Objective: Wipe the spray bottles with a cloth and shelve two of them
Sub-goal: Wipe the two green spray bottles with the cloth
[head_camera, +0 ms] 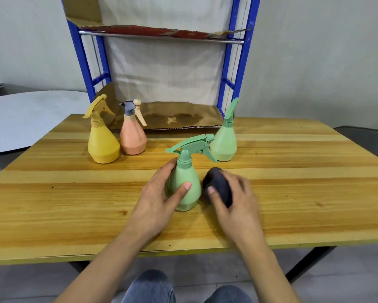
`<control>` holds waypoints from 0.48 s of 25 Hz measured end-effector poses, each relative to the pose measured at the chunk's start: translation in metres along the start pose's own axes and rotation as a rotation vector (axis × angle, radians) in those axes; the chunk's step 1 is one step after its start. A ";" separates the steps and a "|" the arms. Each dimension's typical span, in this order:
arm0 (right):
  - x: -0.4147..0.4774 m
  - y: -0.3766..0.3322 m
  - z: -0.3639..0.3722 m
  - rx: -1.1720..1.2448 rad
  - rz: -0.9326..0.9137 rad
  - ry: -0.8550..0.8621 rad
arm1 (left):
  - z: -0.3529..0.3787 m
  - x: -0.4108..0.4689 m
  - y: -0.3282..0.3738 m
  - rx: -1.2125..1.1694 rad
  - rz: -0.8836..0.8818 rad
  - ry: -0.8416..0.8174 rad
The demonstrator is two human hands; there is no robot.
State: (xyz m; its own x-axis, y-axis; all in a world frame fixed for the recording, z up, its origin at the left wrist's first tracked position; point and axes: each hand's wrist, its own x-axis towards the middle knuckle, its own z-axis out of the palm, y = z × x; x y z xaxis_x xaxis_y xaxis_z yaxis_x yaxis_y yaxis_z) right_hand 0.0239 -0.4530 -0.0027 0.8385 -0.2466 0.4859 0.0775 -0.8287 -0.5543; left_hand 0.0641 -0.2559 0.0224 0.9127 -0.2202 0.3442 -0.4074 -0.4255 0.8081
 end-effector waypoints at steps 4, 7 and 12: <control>-0.012 0.001 0.006 0.026 -0.015 -0.052 | -0.010 0.009 0.005 0.003 -0.023 -0.022; -0.015 -0.001 -0.006 0.444 0.068 0.103 | -0.020 0.018 0.006 -0.073 0.005 -0.049; -0.010 -0.042 0.010 0.533 -0.023 -0.029 | -0.014 0.019 0.000 -0.082 0.085 -0.024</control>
State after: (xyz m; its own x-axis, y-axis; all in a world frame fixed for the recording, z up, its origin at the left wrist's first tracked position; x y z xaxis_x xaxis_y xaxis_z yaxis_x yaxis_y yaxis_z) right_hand 0.0176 -0.4111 0.0090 0.8476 -0.2109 0.4869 0.3529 -0.4612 -0.8141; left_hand 0.0818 -0.2474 0.0357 0.8735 -0.2740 0.4025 -0.4786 -0.3315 0.8130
